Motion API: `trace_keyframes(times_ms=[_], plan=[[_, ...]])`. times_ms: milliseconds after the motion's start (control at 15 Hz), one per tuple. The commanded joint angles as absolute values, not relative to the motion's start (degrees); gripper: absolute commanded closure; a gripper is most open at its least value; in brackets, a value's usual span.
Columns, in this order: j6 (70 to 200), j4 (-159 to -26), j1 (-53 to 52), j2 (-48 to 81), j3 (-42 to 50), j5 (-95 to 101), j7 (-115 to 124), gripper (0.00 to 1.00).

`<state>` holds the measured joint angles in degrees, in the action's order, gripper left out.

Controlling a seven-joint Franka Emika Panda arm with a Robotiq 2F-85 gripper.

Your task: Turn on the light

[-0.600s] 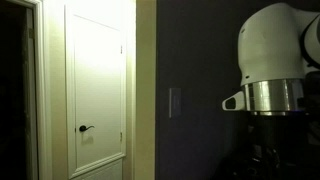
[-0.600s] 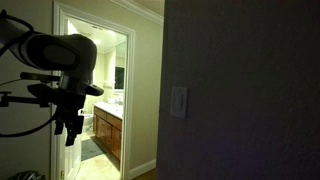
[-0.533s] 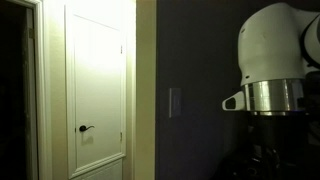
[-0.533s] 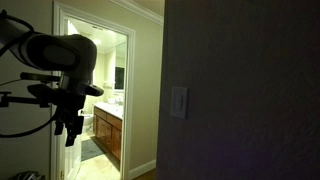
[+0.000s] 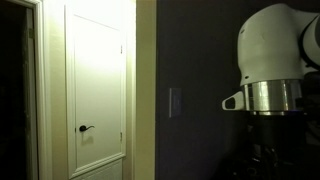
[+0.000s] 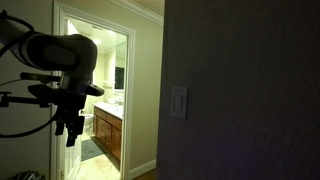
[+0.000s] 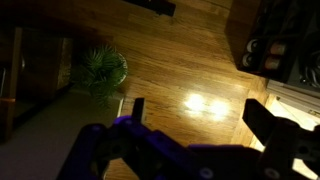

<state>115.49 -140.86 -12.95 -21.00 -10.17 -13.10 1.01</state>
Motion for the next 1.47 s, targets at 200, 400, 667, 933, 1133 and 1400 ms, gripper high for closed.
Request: trace_keyframes(times_ms=[200,400,667,933,1133,1400], plan=[[119.86,-140.29,-7.65,-20.18,-8.49,-6.67,3.06,0.0],[124.27,-139.75,-4.85,-19.47,-7.43,-3.92,4.81,0.0],[125.63,-140.11,-4.49,-20.01,-6.67,-3.53,4.28,0.0],[126.18,-139.32,-4.06,-19.45,-6.67,-3.03,5.45,0.0],[126.24,-139.3,-4.05,-19.3,-6.67,-3.02,5.57,0.0],[127.54,-137.61,-2.84,-18.12,-6.4,-1.07,6.23,0.0]])
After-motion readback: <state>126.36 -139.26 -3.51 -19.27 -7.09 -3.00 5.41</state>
